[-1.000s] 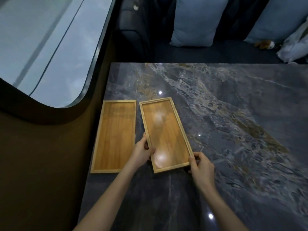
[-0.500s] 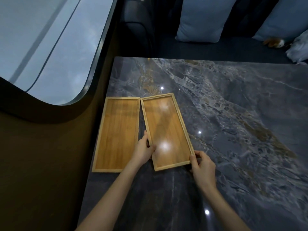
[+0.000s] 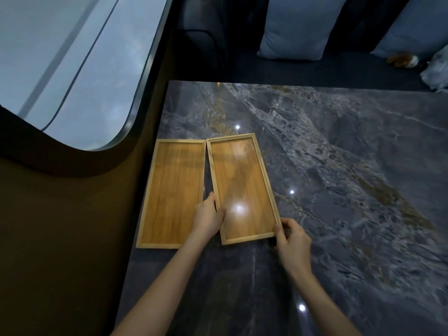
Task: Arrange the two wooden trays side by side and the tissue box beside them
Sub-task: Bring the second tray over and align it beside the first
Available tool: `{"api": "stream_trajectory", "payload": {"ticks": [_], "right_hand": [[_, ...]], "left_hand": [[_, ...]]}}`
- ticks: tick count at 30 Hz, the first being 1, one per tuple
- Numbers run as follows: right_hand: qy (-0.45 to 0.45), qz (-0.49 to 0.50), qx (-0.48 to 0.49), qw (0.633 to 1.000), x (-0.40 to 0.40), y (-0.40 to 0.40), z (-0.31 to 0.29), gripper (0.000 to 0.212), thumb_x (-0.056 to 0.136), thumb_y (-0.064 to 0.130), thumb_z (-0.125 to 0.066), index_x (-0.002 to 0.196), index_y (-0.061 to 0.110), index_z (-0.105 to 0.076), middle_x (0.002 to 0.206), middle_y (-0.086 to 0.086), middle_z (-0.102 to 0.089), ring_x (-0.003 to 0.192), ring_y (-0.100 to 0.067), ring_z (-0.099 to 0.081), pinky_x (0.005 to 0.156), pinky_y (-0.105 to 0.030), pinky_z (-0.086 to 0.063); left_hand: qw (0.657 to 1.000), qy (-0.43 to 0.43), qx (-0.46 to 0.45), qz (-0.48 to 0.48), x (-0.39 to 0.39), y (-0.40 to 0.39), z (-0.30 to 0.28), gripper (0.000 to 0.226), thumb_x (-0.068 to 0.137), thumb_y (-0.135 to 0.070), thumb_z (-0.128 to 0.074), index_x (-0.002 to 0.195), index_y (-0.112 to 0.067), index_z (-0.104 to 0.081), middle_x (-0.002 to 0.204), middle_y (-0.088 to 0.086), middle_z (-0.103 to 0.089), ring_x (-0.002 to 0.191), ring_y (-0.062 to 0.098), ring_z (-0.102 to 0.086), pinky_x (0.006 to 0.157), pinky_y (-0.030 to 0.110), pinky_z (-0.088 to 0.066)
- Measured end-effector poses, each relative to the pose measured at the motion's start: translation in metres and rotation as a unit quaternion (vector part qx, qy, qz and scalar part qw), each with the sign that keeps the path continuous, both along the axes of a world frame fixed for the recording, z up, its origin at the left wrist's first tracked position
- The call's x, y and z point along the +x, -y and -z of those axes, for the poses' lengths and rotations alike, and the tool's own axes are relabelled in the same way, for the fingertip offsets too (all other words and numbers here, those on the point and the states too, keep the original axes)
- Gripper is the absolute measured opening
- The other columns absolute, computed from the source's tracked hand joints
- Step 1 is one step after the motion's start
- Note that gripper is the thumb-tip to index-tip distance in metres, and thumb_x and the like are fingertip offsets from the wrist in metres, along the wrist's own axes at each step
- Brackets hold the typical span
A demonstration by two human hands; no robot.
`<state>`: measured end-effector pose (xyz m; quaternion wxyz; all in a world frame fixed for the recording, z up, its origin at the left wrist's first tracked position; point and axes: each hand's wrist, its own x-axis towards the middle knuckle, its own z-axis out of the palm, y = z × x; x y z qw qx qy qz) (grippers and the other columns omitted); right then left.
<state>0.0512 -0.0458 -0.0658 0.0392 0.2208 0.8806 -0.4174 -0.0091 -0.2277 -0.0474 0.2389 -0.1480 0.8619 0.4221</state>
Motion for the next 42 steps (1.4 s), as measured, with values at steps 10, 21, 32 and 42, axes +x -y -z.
{"api": "stream_trajectory", "payload": {"ticks": [10, 21, 32, 42], "right_hand": [[-0.013, 0.003, -0.004, 1.0, 0.003, 0.002, 0.002, 0.015, 0.087, 0.014, -0.056, 0.097, 0.009, -0.066, 0.089, -0.013, -0.068, 0.08, -0.03, -0.065, 0.073, -0.052, -0.056], [-0.004, 0.0, 0.034, 0.999, 0.006, 0.005, 0.006, 0.026, 0.087, 0.012, -0.06, 0.108, -0.002, -0.066, 0.101, -0.016, -0.066, 0.087, -0.026, -0.062, 0.08, -0.025, -0.042], [0.061, -0.074, 0.061, 0.994, 0.001, -0.005, 0.001, 0.029, 0.085, 0.024, -0.06, 0.11, 0.011, -0.065, 0.099, -0.01, -0.063, 0.094, -0.027, -0.059, 0.08, -0.036, -0.046], [0.054, -0.11, 0.09, 0.988, -0.004, 0.001, 0.001, 0.032, 0.089, 0.019, -0.053, 0.12, 0.015, -0.059, 0.088, -0.011, -0.055, 0.093, -0.032, -0.058, 0.078, -0.034, -0.042]], "left_hand": [[0.982, -0.002, -0.186, 0.039, -0.001, -0.01, -0.004, 0.015, 0.089, -0.007, -0.054, 0.101, -0.003, -0.062, 0.098, 0.014, -0.064, 0.086, 0.025, -0.064, 0.076, 0.034, -0.057], [0.968, -0.055, -0.227, 0.094, 0.02, -0.004, 0.004, 0.013, 0.091, -0.01, -0.051, 0.099, -0.008, -0.061, 0.093, 0.01, -0.066, 0.083, 0.023, -0.065, 0.075, 0.034, -0.057], [0.966, -0.221, -0.121, 0.058, 0.068, 0.002, -0.009, 0.03, 0.088, -0.013, -0.056, 0.117, -0.008, -0.056, 0.11, 0.005, -0.062, 0.095, 0.014, -0.062, 0.087, 0.025, -0.053], [0.948, -0.199, -0.228, 0.102, 0.105, 0.046, 0.03, 0.054, 0.09, -0.021, -0.052, 0.14, -0.01, -0.033, 0.148, 0.007, -0.038, 0.139, 0.021, -0.025, 0.109, 0.037, -0.014]]}}
